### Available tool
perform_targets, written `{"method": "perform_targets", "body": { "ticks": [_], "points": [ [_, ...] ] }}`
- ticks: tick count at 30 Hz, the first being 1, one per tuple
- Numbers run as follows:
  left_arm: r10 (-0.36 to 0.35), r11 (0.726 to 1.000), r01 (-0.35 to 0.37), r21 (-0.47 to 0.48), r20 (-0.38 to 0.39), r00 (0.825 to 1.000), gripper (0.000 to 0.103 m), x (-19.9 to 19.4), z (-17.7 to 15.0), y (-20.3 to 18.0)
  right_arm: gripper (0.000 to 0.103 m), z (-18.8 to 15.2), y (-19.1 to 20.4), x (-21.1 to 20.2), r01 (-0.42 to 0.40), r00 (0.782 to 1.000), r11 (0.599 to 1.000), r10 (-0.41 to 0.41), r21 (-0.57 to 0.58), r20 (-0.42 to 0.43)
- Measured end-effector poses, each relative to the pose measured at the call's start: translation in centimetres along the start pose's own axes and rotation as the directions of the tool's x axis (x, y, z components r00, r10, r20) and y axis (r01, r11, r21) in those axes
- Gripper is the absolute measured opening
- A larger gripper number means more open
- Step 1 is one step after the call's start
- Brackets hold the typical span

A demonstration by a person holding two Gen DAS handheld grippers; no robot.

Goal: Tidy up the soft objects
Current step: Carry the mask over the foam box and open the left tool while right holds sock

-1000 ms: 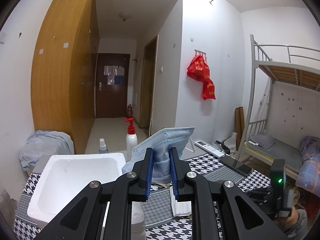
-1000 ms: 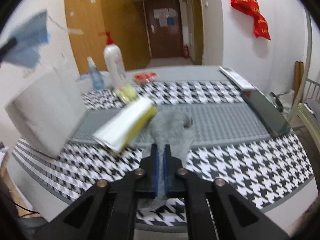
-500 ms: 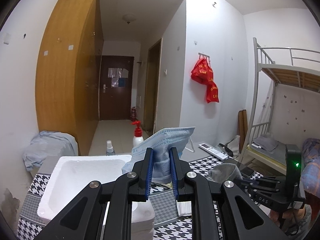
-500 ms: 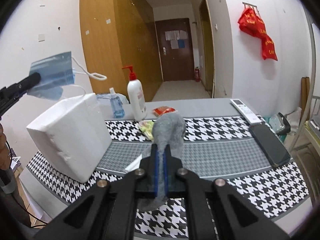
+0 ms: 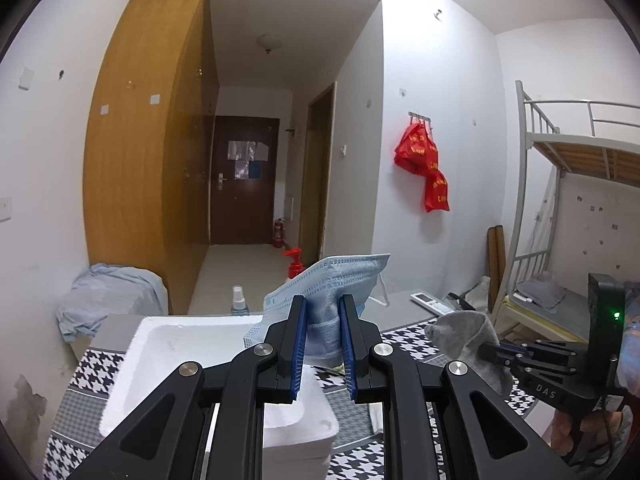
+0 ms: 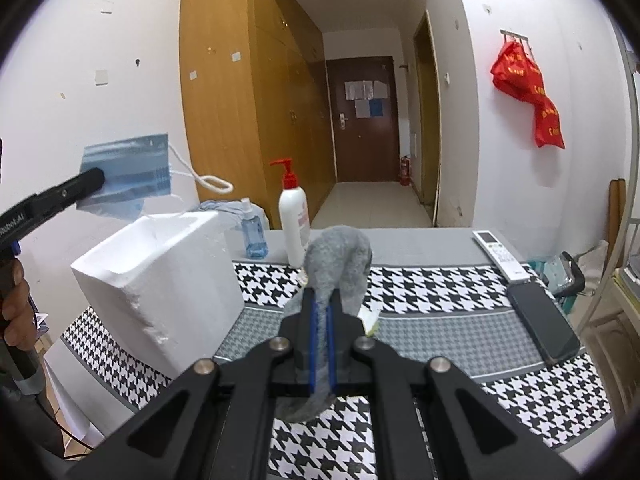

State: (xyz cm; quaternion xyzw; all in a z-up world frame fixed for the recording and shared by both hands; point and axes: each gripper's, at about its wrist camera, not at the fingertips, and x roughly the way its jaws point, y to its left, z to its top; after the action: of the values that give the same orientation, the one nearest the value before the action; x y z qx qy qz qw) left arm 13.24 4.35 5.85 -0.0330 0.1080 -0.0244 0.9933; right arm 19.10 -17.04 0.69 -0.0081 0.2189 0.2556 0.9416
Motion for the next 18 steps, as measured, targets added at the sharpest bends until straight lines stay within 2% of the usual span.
{"method": "perform_targets", "body": {
  "ticks": [18],
  "points": [
    [0.106, 0.994, -0.106, -0.025, 0.009, 0.994, 0.018, -1.7, -0.2, 3.0, 0.006, 1.2, 3.6, 1.8, -0.106, 0.994, 0.993, 0.107, -0.060, 0.012]
  ]
}}
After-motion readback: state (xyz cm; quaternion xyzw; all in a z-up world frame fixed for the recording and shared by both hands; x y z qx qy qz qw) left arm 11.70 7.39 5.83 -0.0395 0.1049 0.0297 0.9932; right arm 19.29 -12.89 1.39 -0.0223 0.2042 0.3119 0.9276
